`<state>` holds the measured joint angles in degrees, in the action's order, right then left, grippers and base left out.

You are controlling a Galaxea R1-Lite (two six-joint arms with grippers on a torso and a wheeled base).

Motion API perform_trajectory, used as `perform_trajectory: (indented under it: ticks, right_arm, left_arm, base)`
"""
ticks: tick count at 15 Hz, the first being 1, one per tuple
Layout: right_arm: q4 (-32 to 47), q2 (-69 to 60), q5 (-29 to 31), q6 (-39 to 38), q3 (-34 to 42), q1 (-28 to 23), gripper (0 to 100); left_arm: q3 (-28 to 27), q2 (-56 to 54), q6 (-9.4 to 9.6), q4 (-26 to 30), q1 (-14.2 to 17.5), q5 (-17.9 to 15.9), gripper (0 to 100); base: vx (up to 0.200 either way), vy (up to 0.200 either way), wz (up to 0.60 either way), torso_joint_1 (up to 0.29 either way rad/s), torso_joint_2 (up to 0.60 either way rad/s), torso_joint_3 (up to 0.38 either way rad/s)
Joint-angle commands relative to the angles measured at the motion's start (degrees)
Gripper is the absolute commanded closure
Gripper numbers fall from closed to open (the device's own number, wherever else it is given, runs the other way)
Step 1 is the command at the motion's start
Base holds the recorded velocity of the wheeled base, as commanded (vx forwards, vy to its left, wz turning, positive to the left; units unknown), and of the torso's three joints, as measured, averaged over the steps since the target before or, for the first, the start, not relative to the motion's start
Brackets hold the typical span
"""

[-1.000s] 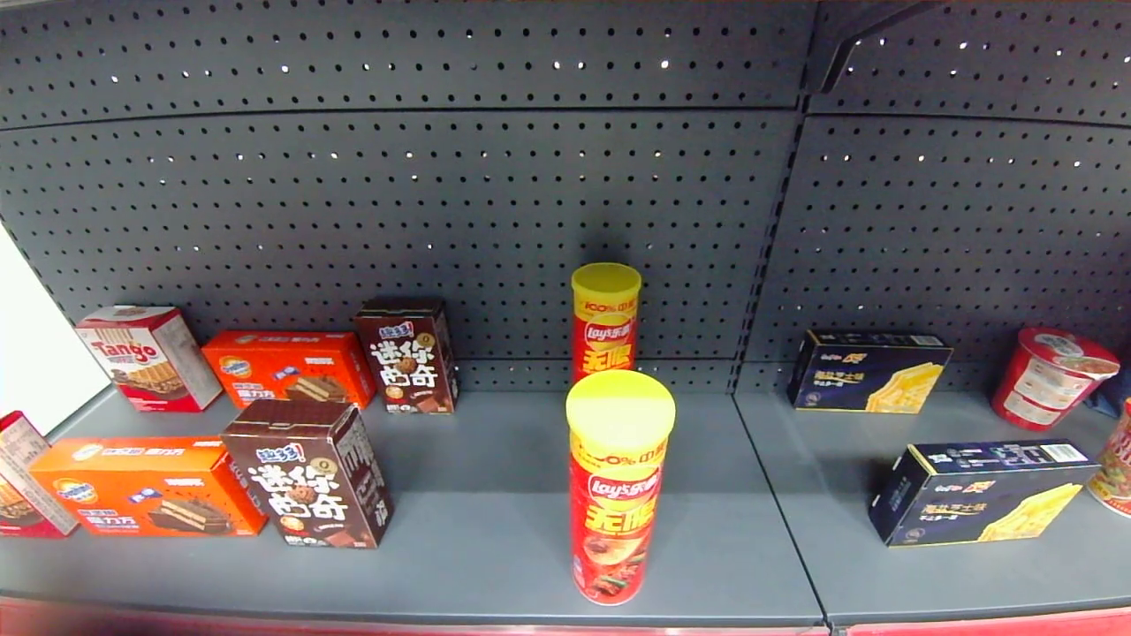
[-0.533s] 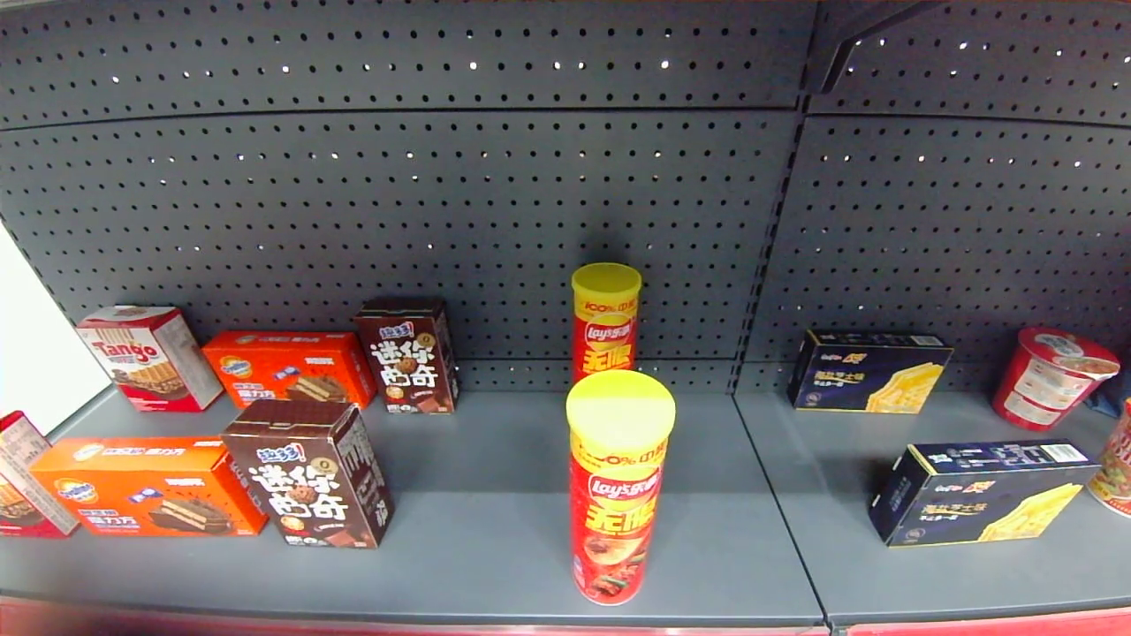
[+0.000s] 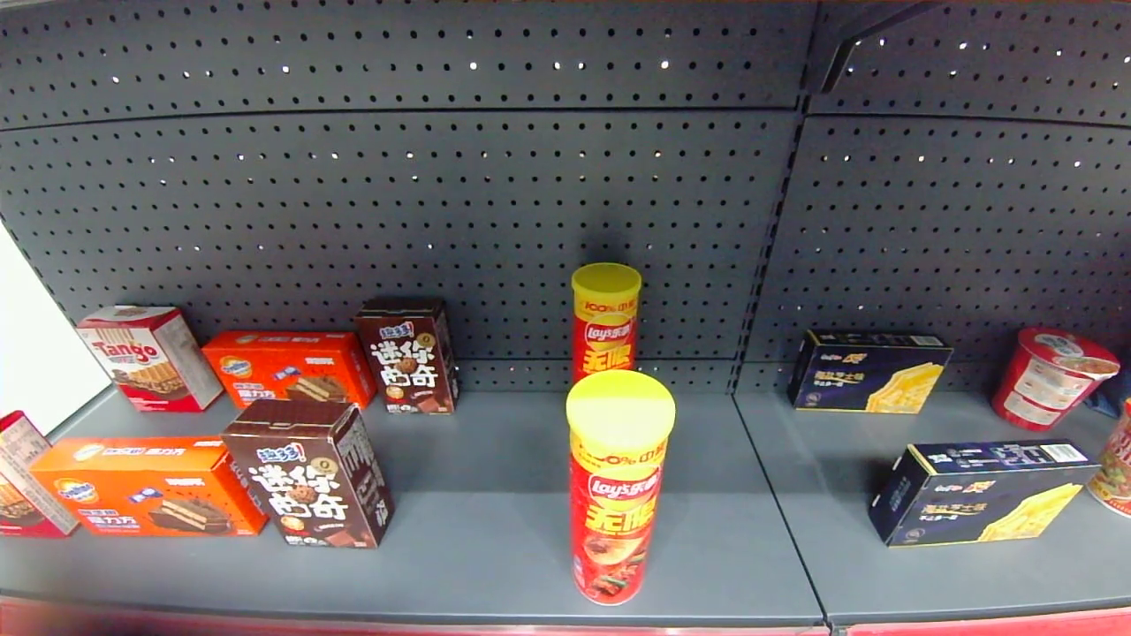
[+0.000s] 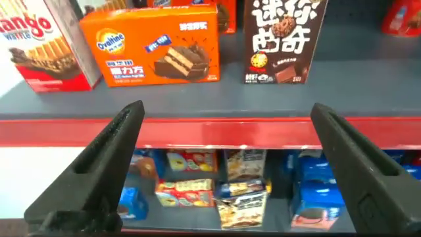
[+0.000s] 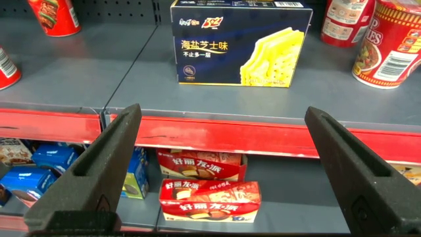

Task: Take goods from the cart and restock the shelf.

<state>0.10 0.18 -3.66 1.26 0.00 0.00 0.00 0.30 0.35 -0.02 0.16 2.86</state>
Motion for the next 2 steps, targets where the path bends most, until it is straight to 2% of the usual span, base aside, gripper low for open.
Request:
perform_trajectory:
  ticks: [1,2]
  right_arm:
    - [-0.01,0.08,-0.12,0.24,0.00,0.00,0]
    - [-0.01,0.08,-0.12,0.24,0.00,0.00,0]
  left_arm:
    - [0.00,-0.22,-0.44,-0.06,0.02,-0.05,0]
    - [0.00,-0.22,-0.44,-0.06,0.02,-0.05,0]
  base:
    - [0.000,0.000,0.00,0.000,0.00,0.000]
    - [0.000,0.000,0.00,0.000,0.00,0.000]
